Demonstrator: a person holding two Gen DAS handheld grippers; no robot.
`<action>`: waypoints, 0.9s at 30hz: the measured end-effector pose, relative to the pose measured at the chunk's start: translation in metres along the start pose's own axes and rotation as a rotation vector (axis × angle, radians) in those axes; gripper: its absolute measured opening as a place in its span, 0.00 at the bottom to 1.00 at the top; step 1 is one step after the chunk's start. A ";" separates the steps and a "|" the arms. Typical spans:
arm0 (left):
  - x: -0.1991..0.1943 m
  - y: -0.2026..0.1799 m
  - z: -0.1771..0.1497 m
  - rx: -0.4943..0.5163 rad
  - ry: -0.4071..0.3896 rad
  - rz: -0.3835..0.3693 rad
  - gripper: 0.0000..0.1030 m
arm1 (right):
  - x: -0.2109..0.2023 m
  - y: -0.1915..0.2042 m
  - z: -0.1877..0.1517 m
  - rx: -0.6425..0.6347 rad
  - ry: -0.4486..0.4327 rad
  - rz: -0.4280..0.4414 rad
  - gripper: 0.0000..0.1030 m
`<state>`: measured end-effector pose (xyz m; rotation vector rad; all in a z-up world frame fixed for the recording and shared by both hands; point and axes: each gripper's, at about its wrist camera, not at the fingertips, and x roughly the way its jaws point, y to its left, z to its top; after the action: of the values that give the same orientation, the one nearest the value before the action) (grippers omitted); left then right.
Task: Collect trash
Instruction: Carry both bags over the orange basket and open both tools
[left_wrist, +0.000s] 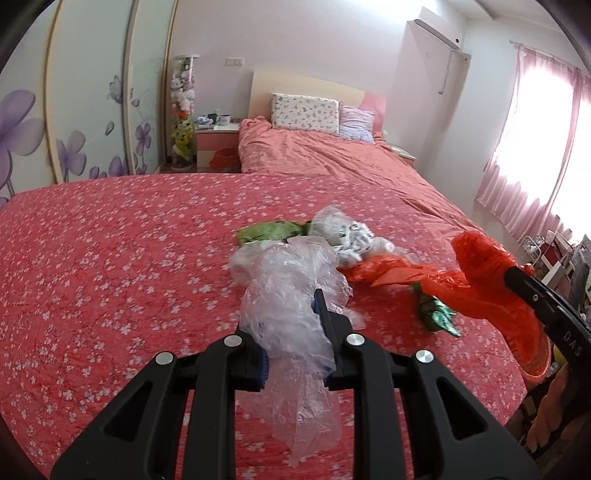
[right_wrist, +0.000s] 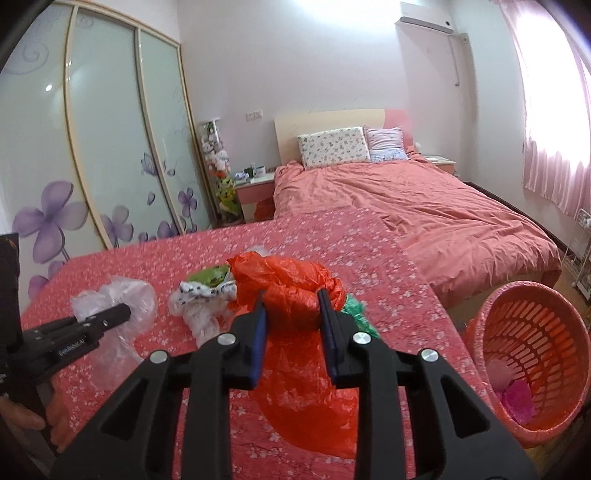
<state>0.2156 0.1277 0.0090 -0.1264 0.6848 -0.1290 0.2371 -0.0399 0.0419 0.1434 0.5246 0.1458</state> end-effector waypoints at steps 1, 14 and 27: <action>0.000 -0.003 0.000 0.004 -0.001 -0.004 0.20 | -0.004 -0.004 0.002 0.009 -0.008 -0.001 0.25; 0.008 -0.063 0.007 0.075 -0.013 -0.094 0.20 | -0.035 -0.055 0.010 0.092 -0.084 -0.080 0.25; 0.021 -0.142 0.007 0.144 -0.002 -0.234 0.20 | -0.058 -0.126 -0.007 0.183 -0.121 -0.243 0.26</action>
<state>0.2249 -0.0150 0.0241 -0.0681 0.6553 -0.4023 0.1969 -0.1729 0.0426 0.2641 0.4307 -0.1474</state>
